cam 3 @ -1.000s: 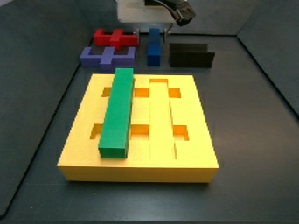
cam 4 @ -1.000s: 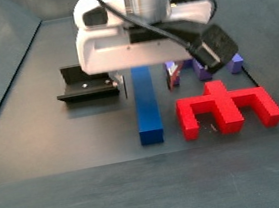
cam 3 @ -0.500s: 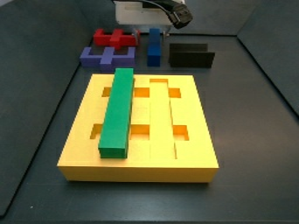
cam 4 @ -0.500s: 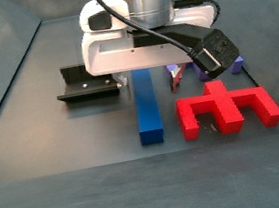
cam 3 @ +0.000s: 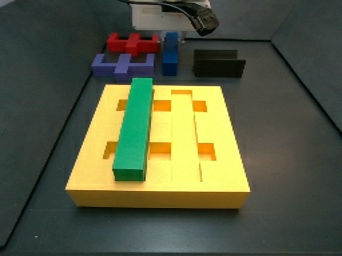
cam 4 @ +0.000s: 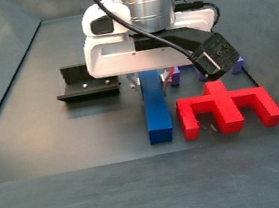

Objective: Pick up the blue object. Move up. Move to above the board. Insert the blue object.
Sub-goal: Pick up the blue object.

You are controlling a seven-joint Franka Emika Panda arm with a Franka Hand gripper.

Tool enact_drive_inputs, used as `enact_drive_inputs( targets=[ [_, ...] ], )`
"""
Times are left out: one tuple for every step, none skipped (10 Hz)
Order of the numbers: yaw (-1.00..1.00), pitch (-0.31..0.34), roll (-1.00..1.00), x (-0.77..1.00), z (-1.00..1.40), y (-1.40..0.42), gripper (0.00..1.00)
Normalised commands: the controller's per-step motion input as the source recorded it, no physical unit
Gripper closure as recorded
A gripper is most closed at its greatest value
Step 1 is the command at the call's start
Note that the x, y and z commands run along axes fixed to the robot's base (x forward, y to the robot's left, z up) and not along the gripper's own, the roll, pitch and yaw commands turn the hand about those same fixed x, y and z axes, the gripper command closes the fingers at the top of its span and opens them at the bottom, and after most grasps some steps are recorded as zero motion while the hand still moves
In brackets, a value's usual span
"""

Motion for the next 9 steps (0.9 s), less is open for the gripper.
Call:
enact_drive_inputs(
  targets=[
    [0.0,0.0,0.0,0.0,0.0,0.0,1.0],
    [0.0,0.0,0.0,0.0,0.0,0.0,1.0],
    [0.0,0.0,0.0,0.0,0.0,0.0,1.0],
    [0.0,0.0,0.0,0.0,0.0,0.0,1.0],
    [0.0,0.0,0.0,0.0,0.0,0.0,1.0],
    [0.0,0.0,0.0,0.0,0.0,0.0,1.0],
    [0.0,0.0,0.0,0.0,0.0,0.0,1.0],
    [0.0,0.0,0.0,0.0,0.0,0.0,1.0],
    [0.0,0.0,0.0,0.0,0.0,0.0,1.0]
  ],
)
